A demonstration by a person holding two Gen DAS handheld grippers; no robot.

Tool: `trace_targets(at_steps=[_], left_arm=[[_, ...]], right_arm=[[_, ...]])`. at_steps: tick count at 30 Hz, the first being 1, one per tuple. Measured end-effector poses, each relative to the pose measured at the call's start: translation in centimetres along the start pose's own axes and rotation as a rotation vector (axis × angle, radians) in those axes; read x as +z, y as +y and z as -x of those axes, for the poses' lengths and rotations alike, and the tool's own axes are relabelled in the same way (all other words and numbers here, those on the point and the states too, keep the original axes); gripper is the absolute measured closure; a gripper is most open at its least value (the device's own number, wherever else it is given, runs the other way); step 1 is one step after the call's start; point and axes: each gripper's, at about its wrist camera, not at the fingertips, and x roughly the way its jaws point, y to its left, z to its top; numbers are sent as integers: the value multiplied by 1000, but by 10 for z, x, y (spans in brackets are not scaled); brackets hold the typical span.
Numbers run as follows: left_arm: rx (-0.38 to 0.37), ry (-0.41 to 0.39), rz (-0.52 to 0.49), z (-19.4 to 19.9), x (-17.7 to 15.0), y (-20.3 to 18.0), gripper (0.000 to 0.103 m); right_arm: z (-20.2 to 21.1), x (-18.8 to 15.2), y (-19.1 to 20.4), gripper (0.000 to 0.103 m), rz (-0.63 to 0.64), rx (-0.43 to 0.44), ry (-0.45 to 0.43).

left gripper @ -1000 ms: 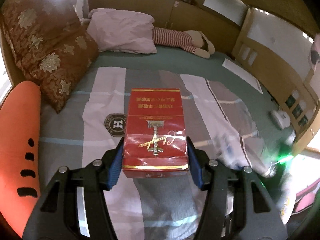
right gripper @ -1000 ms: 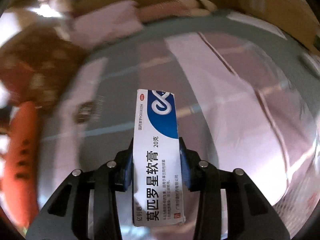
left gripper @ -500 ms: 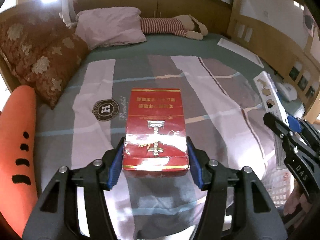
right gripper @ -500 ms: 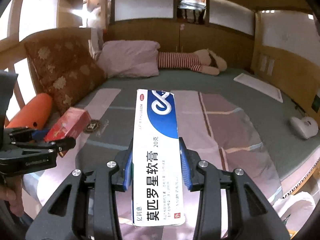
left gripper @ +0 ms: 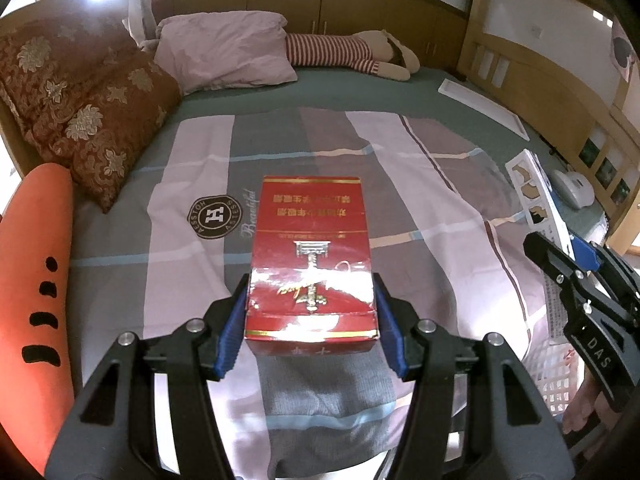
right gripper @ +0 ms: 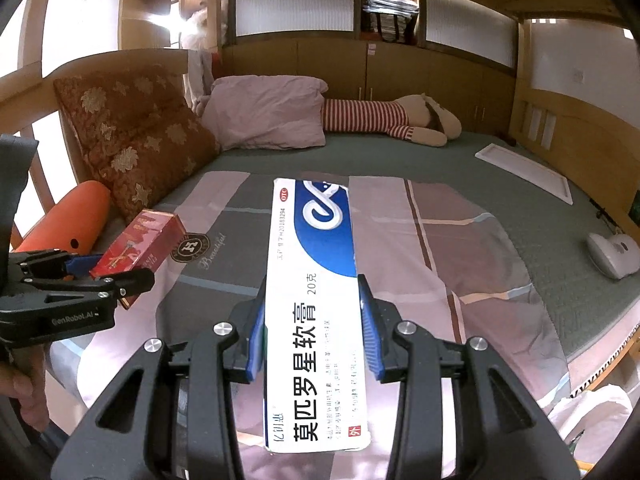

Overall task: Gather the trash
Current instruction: 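Lift the red box and white ointment box off the sheet with both tools, then carry both boxes over the white bin and open both tools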

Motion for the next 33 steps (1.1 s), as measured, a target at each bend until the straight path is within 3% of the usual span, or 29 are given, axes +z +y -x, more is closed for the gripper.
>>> trace_targets(at_steps=[21,27,33], left_arm=[[-24,10,-7,-5,1,-4,45],[-103,-13,-49,0,1,-23,45],[-282,-4,-170,11,1,-83,45]], right_arm=[[8,2,-5,63,-21,7,-22],[87,-6,-71,63,-124,-64,-114],[162,-72,-172,63,-264,-317,-91]])
